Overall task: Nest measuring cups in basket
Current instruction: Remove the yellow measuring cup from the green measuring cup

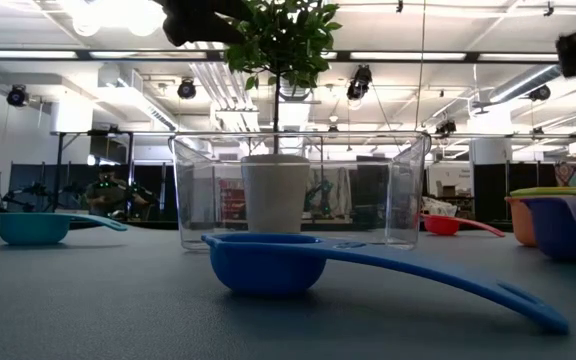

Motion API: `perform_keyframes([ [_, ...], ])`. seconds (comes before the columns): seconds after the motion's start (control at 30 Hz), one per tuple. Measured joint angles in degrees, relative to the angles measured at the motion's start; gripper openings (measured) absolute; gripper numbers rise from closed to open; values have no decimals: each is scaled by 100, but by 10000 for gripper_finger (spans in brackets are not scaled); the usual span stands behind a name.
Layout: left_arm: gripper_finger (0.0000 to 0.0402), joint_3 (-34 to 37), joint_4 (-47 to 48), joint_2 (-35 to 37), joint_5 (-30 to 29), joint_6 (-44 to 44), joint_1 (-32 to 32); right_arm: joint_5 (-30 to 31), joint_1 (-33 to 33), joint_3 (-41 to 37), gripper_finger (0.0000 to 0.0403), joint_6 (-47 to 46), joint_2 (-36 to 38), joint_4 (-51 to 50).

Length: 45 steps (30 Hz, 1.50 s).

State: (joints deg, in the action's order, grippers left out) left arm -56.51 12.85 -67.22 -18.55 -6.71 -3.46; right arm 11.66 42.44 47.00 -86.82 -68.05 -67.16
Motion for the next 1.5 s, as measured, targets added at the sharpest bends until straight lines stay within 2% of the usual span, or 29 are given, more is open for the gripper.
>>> perform_keyframes([
  [0.33, 262, 0, 2, 9, -4, 127, 0, 20, -74, -306, 275, -370, -64, -7],
  [0.53, 262, 0, -1, -13, -4, 152, 0, -1, -212, -538, 281, -334, -64, 0],
  [0.7, 262, 0, 4, -13, -4, 152, 0, 32, -254, -581, 224, -99, -35, 14],
  [1.0, 262, 0, 2, -13, -4, 169, 0, 375, -247, -517, 32, 53, 384, -14],
  [1.03, 262, 0, 0, -13, -3, 166, 0, 442, -247, -509, 21, 53, 455, -17],
  [1.27, 262, 0, 2, -13, -2, 154, 0, 688, -247, -351, 8, 43, 681, -159],
  [1.5, 262, 2, 2, -13, -2, 154, 0, 468, -247, -310, 14, 95, 690, -255],
])
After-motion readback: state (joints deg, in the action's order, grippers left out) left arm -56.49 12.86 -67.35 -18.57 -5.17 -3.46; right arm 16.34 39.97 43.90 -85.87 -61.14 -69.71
